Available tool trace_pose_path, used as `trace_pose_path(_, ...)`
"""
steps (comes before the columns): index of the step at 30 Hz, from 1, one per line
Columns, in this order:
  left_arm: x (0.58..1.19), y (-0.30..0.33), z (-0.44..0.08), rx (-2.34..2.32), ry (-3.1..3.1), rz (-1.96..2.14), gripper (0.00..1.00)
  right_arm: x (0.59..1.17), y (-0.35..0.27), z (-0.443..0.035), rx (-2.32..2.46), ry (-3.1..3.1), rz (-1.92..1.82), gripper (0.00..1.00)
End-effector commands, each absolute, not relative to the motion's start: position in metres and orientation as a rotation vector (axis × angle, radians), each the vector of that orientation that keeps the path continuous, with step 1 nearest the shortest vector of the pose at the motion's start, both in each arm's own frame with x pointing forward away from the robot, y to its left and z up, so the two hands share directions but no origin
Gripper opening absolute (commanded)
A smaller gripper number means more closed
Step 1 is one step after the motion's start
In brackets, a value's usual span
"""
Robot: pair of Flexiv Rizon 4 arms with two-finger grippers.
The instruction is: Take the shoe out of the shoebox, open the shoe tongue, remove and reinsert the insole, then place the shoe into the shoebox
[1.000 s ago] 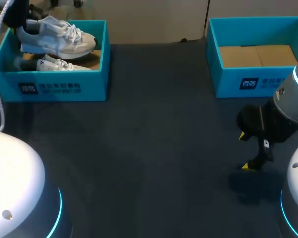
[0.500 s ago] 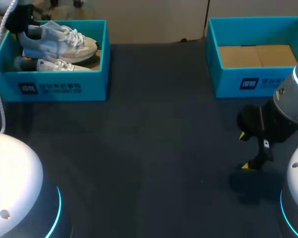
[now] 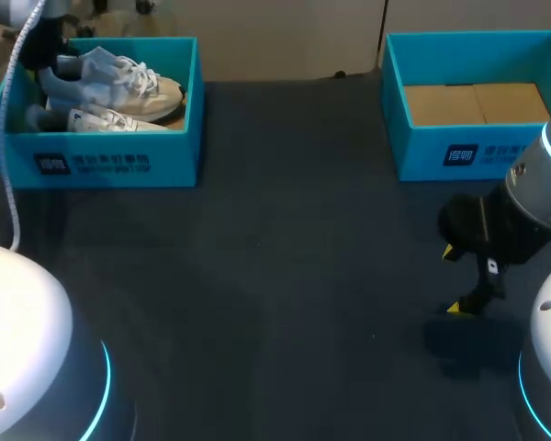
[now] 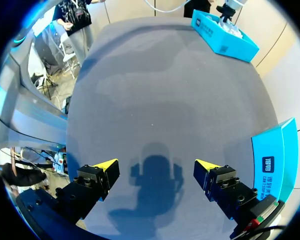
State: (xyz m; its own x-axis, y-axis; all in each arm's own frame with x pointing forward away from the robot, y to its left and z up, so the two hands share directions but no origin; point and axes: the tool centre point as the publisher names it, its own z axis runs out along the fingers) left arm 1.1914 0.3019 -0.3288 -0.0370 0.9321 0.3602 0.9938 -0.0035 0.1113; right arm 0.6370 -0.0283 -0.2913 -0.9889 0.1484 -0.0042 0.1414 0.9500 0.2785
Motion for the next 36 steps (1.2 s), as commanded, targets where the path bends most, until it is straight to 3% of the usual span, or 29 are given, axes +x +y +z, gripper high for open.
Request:
trace_pose_path(1, 1.199, 0.302, -0.329, -2.05, -2.073, -0.475, 0.0, 0.636, -0.028, -0.293, 0.23, 3.075, 0.434, 1.0)
trace_pose_path(36, 1.2, 0.293, -0.351, -2.034, -2.061, -0.419, 0.0, 0.636, -0.028, -0.293, 0.23, 3.075, 0.434, 1.0)
